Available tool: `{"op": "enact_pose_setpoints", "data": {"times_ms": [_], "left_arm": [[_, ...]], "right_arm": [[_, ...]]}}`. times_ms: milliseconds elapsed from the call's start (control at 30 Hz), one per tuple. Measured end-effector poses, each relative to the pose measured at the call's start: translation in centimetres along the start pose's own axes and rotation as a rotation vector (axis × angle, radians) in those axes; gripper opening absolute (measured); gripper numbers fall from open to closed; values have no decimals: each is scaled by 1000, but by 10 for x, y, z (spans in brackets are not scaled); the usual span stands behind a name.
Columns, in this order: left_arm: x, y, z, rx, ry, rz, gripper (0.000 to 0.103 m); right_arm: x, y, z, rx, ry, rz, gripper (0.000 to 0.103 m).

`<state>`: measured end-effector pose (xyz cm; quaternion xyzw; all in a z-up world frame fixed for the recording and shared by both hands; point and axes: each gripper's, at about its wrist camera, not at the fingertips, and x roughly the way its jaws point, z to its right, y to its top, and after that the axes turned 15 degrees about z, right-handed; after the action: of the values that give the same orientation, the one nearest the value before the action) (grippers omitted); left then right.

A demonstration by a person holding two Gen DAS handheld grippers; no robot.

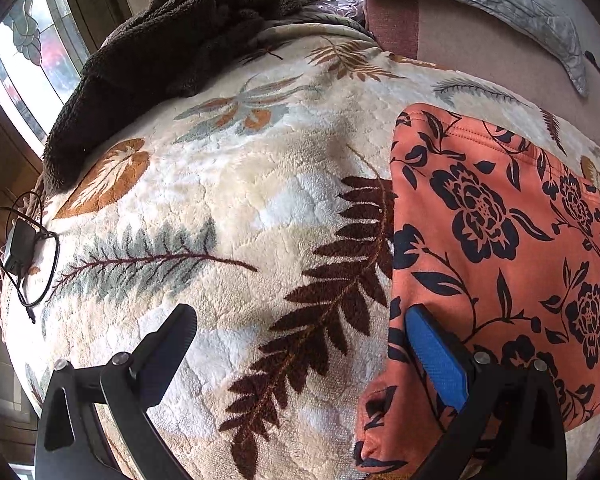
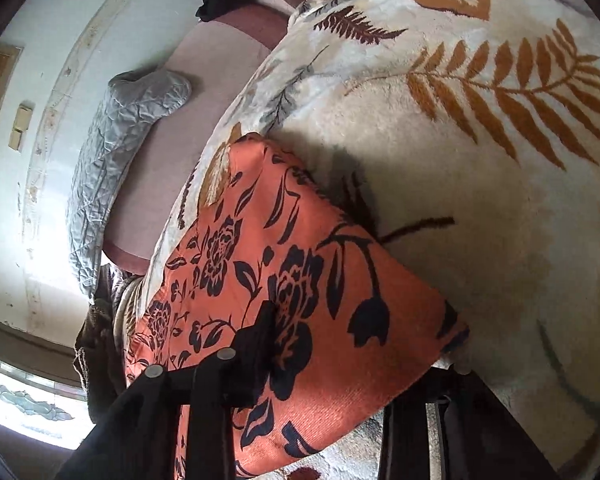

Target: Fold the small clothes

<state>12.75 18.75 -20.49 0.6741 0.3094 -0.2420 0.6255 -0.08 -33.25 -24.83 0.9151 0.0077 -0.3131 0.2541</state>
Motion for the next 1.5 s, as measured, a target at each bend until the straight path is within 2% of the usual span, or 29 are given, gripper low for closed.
{"op": "enact_pose_setpoints", "data": {"times_ms": [100,200,333,400,500,667,800,900,1000,1067,1200,1233,1267,1333,1400,1500], "left_arm": [[4,-2,2,14,-2,-10,103],[6,-3,5,31,2,-16,103],[3,0,-3,0,-5,-7,103],[-3,5,-12,-17,24,26,103],[-12,14,-34,-47,107,84,103],[-15,19,-74,-116,211,110,103],[-14,21,-104,-157,274,115,103],[-12,20,-129,-220,316,106,103],[-11,21,-151,-285,331,91,103],[-12,20,-160,-315,333,88,103],[-14,22,-161,-324,291,101,103],[-15,23,-159,-324,268,107,103],[-16,25,-156,-327,238,113,103],[-18,28,-148,-330,150,130,103],[-22,32,-136,-312,44,149,103],[-26,34,-118,-311,-164,149,103]], "right_arm": [[3,-3,-2,-16,-15,-2,30],[6,-3,5,25,-1,-7,30],[-5,-5,-15,-60,-10,18,23],[-18,-5,-41,-132,40,60,22],[-41,-14,-102,-338,88,107,21],[-63,-59,-192,-531,210,95,21],[-58,-115,-245,-592,311,13,21],[-38,-170,-273,-631,349,-104,21],[-9,-226,-283,-655,354,-245,21],[5,-250,-275,-639,346,-291,21],[3,-250,-264,-592,408,-301,28],[2,-247,-263,-594,421,-321,35],[2,-242,-264,-589,443,-356,53],[-4,-232,-263,-543,514,-425,73],[-18,-221,-264,-547,559,-422,74],[-45,-195,-260,-641,563,-307,74]]}}
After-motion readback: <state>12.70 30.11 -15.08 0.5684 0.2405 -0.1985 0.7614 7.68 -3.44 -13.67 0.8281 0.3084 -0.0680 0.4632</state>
